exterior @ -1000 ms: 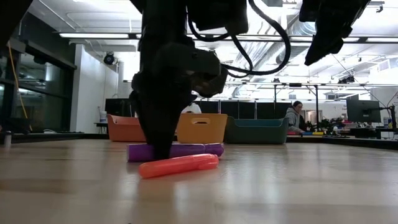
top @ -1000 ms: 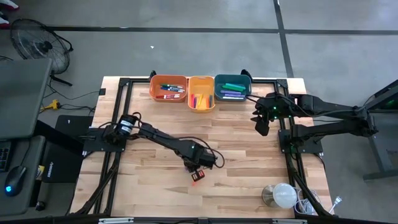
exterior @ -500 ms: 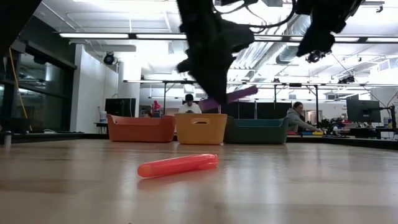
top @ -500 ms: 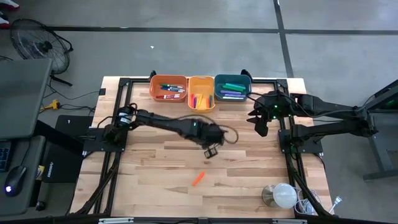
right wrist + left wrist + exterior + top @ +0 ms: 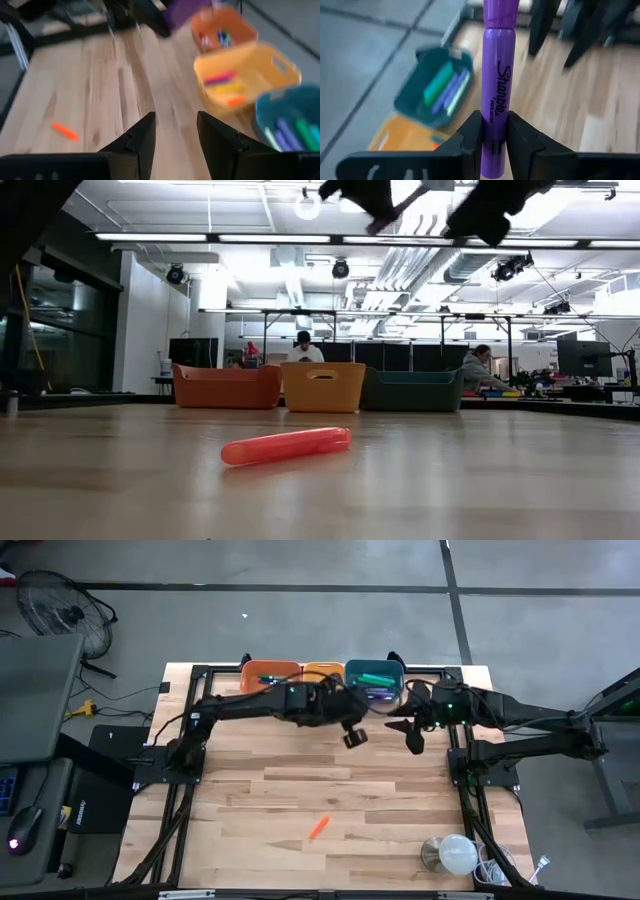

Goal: Pick & Place Markers
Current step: Put the dark purple highlighter into the blue bin

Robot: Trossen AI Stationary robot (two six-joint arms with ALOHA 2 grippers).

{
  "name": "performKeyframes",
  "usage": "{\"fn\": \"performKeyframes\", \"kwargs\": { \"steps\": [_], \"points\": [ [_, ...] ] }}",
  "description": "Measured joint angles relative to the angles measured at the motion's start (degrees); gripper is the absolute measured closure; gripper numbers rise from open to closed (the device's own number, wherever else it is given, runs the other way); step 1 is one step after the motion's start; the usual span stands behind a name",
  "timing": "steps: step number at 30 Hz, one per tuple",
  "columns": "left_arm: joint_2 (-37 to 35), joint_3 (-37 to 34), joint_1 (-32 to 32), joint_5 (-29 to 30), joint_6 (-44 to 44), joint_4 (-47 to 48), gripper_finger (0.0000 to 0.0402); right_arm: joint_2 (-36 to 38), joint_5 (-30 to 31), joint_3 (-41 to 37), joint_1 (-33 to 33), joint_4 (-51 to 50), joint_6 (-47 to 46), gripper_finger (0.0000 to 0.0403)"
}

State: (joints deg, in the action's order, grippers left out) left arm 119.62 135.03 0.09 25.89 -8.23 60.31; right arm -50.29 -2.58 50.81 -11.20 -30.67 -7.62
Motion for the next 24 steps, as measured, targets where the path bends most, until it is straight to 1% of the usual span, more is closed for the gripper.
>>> {"fn": "performKeyframes", "kwargs": {
  "steps": [2,4,9,12,18,21,24],
  "points": [
    [-0.97,-0.81,0.66,-0.96,1.62,-3.99,0.0347,0.01,-0.19,0.0,-0.01,3.9,0.9,0.0269],
    [-1.65,-0.95,1.3,-2.22,2.04,-3.51,0.0347,0.06,-0.27,0.0,-0.01,8.01,1.81,0.0269],
    [-2.04,-0.6,2.28,-4.14,3.76,-6.27,0.0347,0.11,-0.25,0.0,-0.02,18.65,5.0,0.0269],
    [-1.97,-0.64,2.22,-5.31,4.97,-8.3,0.0347,0.07,-0.17,0.0,0.02,22.57,5.96,0.0269],
    [-2.02,-0.64,2.37,-6.31,5.4,-10.75,0.0347,0.05,3.08,0.0,0.02,23.86,8.11,0.0269],
    [-2.02,-0.64,2.37,-6.84,6.21,-10.78,0.0347,0.05,3.22,0.0,0.02,24.03,8.03,0.0269],
    [-2.02,-0.64,2.37,-6.46,6.46,-10.77,0.0347,0.05,2.61,0.0,0.0,24.1,5.49,0.0269]
  ]
}}
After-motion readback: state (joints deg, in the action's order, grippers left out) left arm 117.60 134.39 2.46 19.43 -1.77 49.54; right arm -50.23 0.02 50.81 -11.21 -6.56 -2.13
